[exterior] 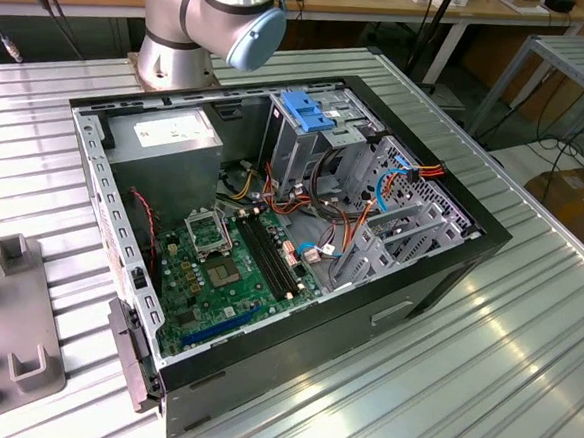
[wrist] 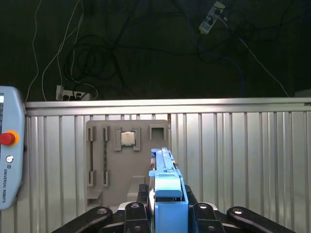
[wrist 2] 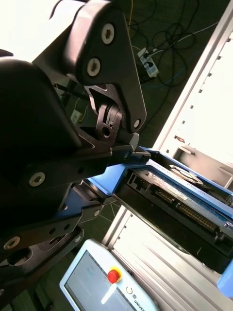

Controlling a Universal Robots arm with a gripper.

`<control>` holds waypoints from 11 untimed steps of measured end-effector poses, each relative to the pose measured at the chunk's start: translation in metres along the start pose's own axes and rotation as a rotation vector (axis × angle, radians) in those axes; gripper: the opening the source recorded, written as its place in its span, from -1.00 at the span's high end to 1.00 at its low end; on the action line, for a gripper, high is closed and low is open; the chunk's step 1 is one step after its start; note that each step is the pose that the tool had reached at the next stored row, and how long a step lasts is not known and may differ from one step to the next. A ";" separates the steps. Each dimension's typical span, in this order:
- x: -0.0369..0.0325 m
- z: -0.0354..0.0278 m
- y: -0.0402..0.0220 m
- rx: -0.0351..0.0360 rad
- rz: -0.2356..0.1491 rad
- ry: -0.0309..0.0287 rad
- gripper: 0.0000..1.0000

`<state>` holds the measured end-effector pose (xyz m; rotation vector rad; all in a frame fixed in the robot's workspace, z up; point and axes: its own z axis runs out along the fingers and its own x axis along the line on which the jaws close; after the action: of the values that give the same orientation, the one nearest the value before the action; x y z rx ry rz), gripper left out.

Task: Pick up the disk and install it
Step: 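Pick up the disk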

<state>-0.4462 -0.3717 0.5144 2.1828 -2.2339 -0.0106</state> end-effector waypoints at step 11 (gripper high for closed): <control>-0.0005 -0.0004 -0.0200 -0.0001 0.000 0.0000 0.26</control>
<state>-0.4262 -0.3717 0.5145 2.1828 -2.2339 -0.0106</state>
